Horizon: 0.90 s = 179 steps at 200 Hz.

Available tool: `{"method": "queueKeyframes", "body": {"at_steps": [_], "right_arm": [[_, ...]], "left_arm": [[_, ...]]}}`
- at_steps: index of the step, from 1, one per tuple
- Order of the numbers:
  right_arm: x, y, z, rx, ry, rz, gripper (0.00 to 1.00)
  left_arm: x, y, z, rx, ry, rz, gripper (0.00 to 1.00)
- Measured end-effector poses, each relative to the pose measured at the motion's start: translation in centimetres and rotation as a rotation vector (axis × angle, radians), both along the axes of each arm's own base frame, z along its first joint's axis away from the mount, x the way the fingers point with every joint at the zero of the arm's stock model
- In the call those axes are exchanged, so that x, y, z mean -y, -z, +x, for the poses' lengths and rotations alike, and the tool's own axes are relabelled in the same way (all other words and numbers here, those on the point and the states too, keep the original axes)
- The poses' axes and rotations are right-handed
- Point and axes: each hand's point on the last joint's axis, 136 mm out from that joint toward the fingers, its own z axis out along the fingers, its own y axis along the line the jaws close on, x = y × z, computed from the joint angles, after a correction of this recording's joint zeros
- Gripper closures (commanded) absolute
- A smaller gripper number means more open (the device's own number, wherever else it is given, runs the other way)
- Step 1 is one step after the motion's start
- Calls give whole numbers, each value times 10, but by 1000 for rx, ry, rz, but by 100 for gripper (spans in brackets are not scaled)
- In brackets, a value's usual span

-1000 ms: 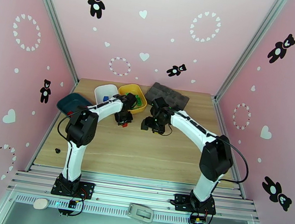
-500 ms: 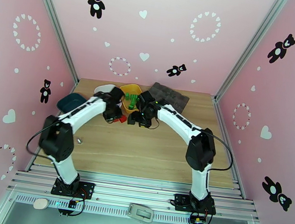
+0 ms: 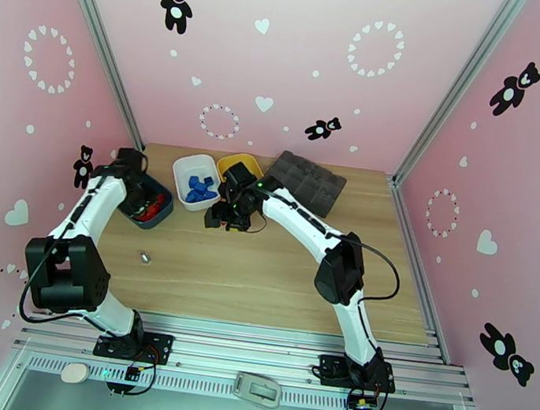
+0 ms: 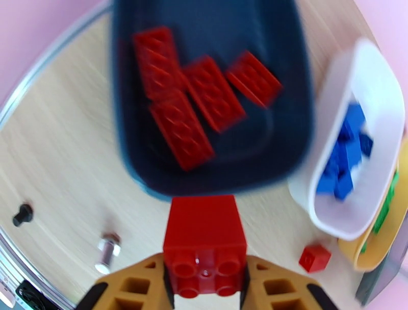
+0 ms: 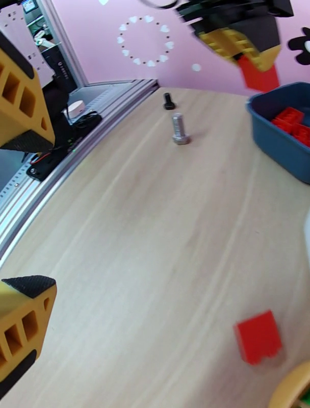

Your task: Sort the legos into containers by color

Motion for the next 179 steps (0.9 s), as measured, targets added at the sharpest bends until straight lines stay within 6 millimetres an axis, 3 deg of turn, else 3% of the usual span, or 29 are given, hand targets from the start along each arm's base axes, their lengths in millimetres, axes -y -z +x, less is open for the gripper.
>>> {"method": "queueKeyframes", "body": {"at_steps": [25, 47, 68, 108, 136, 179], "right_arm": [[3, 4, -2, -6, -2, -15, 32], [9, 15, -2, -17, 5, -46, 32], [16, 27, -4, -31, 13, -82, 32], [34, 32, -4, -36, 36, -120, 32], [51, 29, 1, -27, 68, -135, 32], [80, 32, 13, -25, 129, -165, 31]], "left_arm": [[-23, -1, 10, 0, -29, 10, 58], [-32, 2, 17, -9, -30, 13, 45], [-33, 3, 21, -11, -17, 18, 30], [-27, 3, 23, -11, 8, 20, 25], [3, 5, 25, -17, 84, 21, 23], [88, 8, 17, -23, 301, 29, 21]]}}
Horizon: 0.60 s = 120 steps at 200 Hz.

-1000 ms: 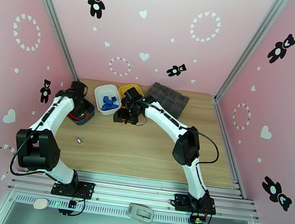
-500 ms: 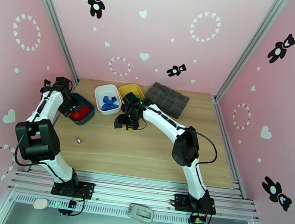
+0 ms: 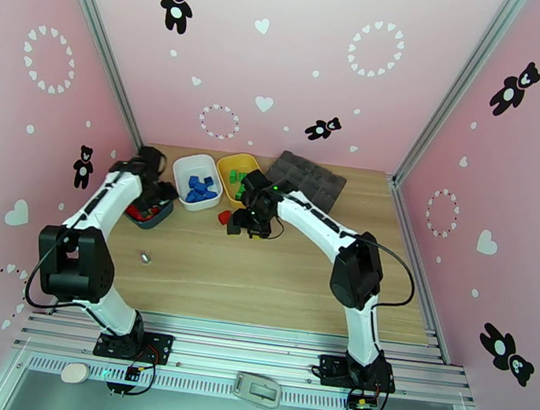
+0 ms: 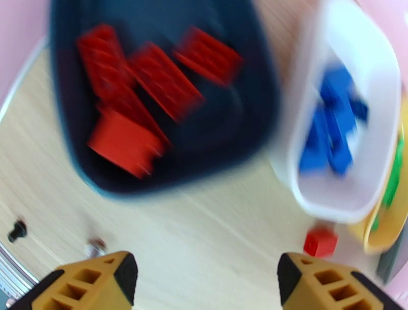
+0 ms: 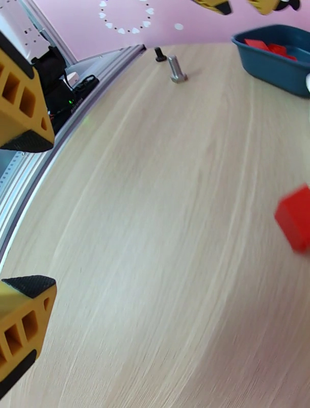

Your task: Sort the legos into containers by color

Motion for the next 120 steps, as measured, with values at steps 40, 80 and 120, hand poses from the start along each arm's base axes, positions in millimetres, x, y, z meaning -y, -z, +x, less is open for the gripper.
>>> {"method": "queueKeyframes", "body": {"at_steps": [40, 80, 120], "right_arm": [[30, 7, 5, -11, 55, -28, 31], [59, 10, 1, -19, 100, -42, 31], [79, 9, -7, -21, 125, -51, 31]], "left_arm": [[71, 2, -8, 8, 177, 9, 20], [112, 23, -10, -40, 284, 38, 19], [129, 59, 0, -120, 320, 61, 18]]}}
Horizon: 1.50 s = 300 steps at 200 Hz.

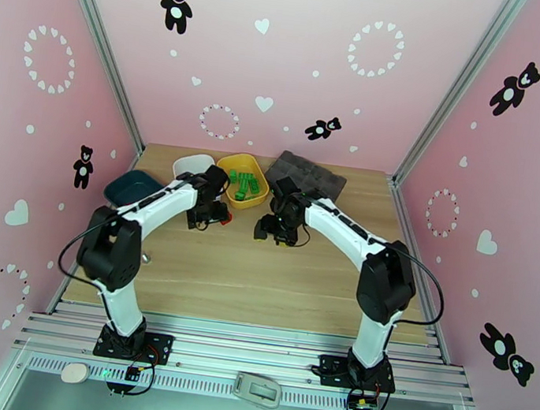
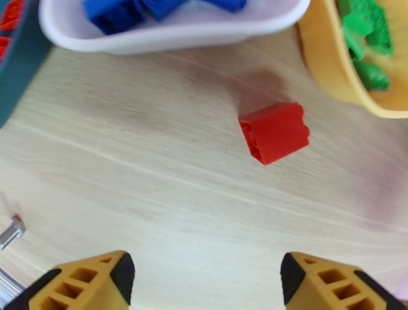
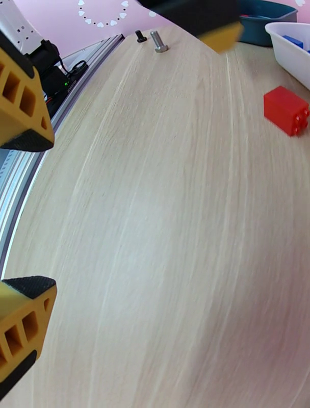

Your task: Sort the legos into containers by color

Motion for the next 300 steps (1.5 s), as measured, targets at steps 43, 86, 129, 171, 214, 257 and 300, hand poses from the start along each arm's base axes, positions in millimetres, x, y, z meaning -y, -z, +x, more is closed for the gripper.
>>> {"method": "queueKeyframes", "body": {"at_steps": [43, 86, 129, 171, 214, 257, 300], "right_arm": [[10, 1, -8, 4, 7, -11, 30], [23, -2, -10, 17, 31, -13, 28], [38, -4, -5, 23, 67, -13, 28], [43, -4, -2, 21, 82, -14, 28], [43, -9, 0, 28, 77, -12, 29], [43, -12, 1, 34, 72, -10, 29], [44, -12, -1, 27, 69, -15, 29]], "left_arm": [[9, 7, 23, 12, 14, 3, 17], [15, 13, 39, 17, 30, 4, 17], [25, 25, 54, 12, 56, 11, 17], [32, 31, 62, 10, 62, 11, 18], [30, 47, 65, -11, 58, 36, 20], [27, 56, 64, -25, 55, 60, 25], [27, 62, 66, -34, 55, 64, 40]]}}
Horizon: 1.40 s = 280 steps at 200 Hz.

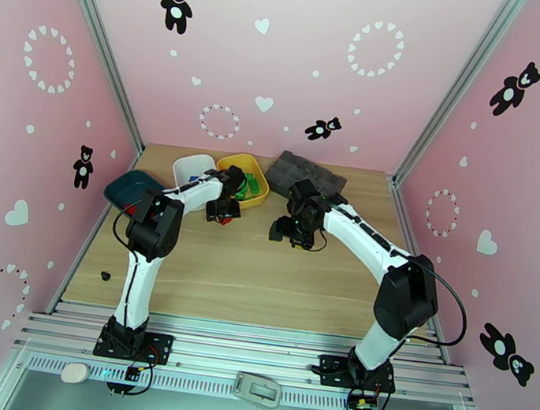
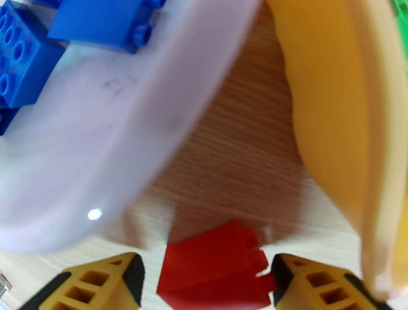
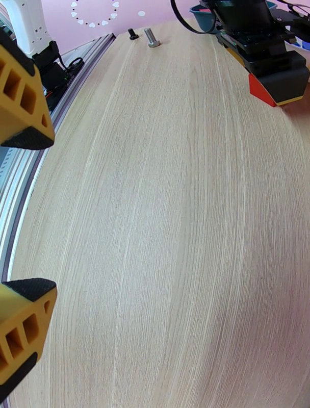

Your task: Sort the legos into containers by color

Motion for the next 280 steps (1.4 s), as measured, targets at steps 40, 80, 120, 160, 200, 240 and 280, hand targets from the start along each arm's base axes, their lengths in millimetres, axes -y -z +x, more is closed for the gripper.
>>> {"method": "queueKeyframes", "body": {"at_steps": [40, 80, 120, 160, 200, 240, 280], "right_arm": [[0, 0, 0, -2, 0, -2, 30], [0, 0, 0, -3, 1, -1, 30], [-1, 0, 1, 0, 4, 5, 30], [-8, -7, 5, 16, 5, 24, 30], [-45, -20, 17, 60, -52, 59, 31], [-103, -22, 18, 79, -152, 91, 31], [-143, -20, 4, 80, -247, 110, 31]], "left_arm": [[0, 3, 0, -6, 0, 2, 54], [0, 3, 0, -4, 0, 1, 60], [-2, -2, -12, -4, 6, 1, 61], [6, -42, -32, 61, 41, -27, 61], [-10, -102, -45, 179, 25, -57, 61], [-81, -133, -49, 239, -135, -60, 61], [-180, -142, -48, 267, -386, -46, 60]]}}
